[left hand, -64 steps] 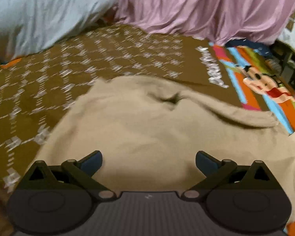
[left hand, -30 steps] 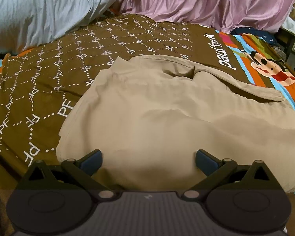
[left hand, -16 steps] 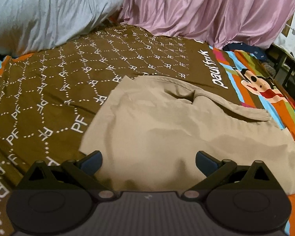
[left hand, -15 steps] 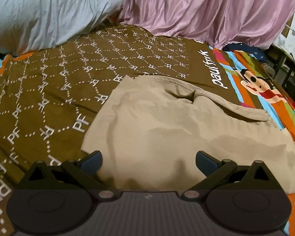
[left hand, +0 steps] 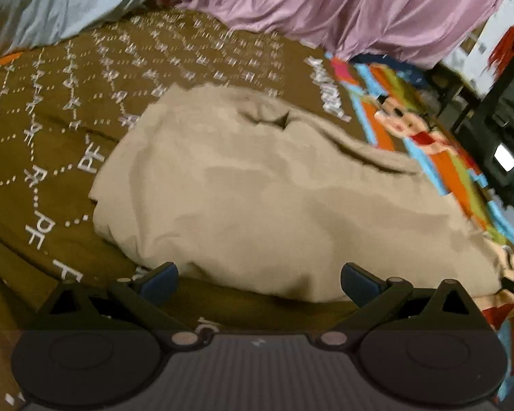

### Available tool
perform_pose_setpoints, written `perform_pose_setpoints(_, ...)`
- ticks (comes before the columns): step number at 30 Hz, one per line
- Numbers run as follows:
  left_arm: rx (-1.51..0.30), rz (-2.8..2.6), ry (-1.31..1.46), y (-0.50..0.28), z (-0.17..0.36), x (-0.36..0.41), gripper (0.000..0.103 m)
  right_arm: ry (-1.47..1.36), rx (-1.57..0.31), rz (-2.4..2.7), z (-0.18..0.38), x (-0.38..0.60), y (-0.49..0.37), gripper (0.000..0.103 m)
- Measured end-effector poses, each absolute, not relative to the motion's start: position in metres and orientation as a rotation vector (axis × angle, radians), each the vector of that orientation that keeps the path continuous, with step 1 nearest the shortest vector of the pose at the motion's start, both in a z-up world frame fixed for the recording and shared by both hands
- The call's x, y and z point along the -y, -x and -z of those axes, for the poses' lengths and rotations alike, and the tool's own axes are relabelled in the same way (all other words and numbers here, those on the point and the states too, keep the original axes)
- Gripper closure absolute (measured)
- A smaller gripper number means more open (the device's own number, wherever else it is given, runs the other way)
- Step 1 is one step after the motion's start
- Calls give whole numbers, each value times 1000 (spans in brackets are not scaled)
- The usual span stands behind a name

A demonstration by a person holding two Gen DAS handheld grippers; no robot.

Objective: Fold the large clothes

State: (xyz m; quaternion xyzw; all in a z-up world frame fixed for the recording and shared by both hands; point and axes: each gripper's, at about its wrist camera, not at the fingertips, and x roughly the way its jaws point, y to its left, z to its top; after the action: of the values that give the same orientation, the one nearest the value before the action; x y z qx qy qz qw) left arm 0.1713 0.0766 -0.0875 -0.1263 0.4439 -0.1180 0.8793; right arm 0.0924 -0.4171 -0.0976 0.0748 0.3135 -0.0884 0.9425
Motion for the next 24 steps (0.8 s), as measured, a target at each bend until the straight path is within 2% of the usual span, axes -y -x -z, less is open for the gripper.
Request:
perform_pose_setpoints(3, -973, 202, 276, -177, 96, -78, 0, -70, -643, 200, 103, 412, -95, 95)
perform_pose_setpoints(7, -973, 180, 379, -181, 104, -92, 0, 131, -652, 231, 108, 393, -95, 97)
perform_pose_setpoints(13, -938, 156, 461, -188, 110, -105, 0, 136, -630, 286, 96, 384, -90, 95)
perform_pose_setpoints(15, -943, 146, 484, -193, 113, -107, 0, 187, -600, 306, 88, 372, -90, 88)
perform_pose_setpoints(24, -929, 106, 555, -203, 123, -112, 0, 92, -552, 179, 79, 324, -130, 87)
